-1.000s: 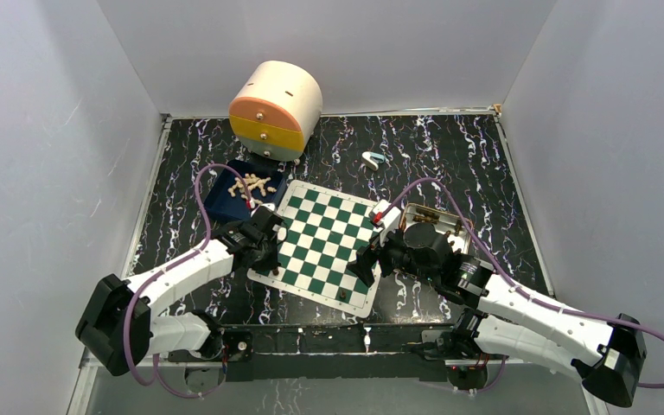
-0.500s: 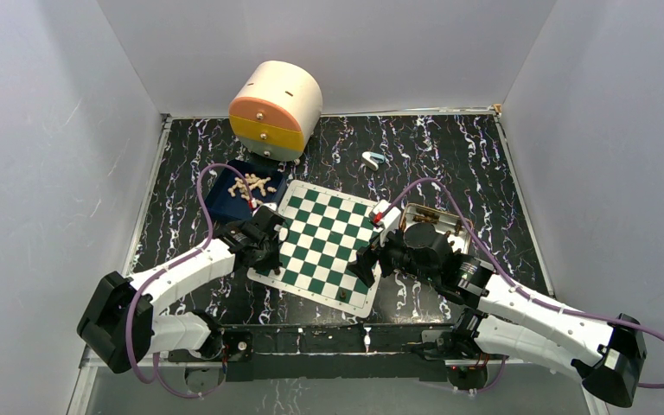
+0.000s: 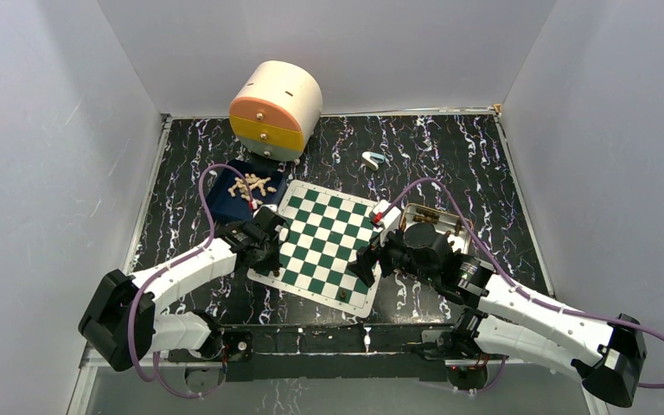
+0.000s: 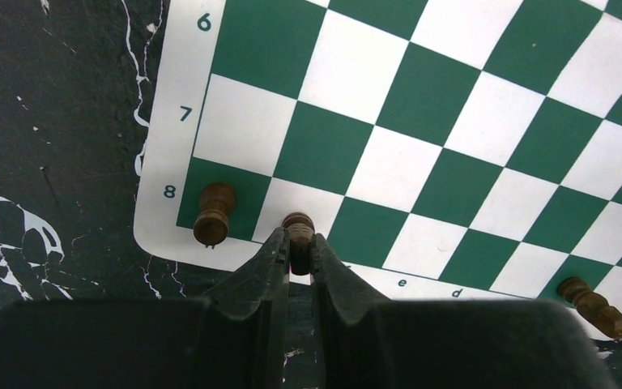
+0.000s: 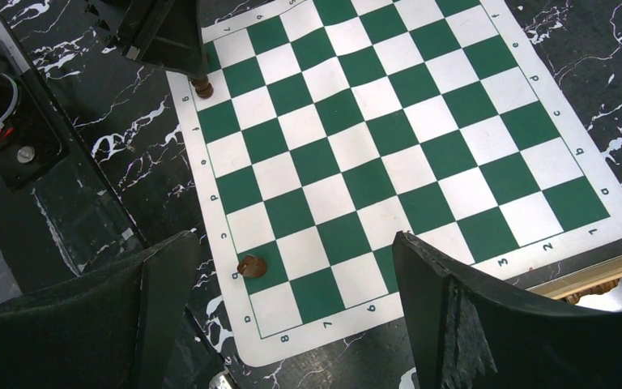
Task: Set up the chess pieces on the board
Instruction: Place the chess piece on the chessboard, then pick up the chess piece from the storage box, then pick up the chess piece.
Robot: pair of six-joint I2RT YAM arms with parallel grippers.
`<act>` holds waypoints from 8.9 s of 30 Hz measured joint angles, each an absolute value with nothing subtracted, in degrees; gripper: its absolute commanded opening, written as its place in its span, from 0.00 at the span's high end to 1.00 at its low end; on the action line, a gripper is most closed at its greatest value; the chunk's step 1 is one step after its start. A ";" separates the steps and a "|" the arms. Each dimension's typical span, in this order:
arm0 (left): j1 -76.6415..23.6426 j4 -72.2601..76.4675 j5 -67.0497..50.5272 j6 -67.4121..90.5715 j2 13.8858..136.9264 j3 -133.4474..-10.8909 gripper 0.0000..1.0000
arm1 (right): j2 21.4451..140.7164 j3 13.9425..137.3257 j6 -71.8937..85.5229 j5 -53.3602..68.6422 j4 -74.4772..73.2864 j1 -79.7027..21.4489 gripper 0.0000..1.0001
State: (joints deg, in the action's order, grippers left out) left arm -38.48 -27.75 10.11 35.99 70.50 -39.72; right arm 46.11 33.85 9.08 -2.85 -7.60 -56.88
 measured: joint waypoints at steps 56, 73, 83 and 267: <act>-38.74 -22.35 15.09 5.63 41.15 -43.46 0.06 | 77.43 50.39 13.10 -24.64 -34.46 -23.81 0.59; -38.74 -22.31 15.40 4.91 39.75 -43.46 0.07 | 84.77 50.26 -4.34 -12.73 -28.32 -19.03 0.60; -38.74 -22.31 15.49 4.86 39.75 -43.46 0.07 | 88.77 50.26 -7.55 -11.14 -26.76 -18.22 0.63; -45.52 81.01 -19.05 90.85 87.31 -32.29 0.98 | 53.28 48.86 51.96 38.65 6.74 -18.39 0.93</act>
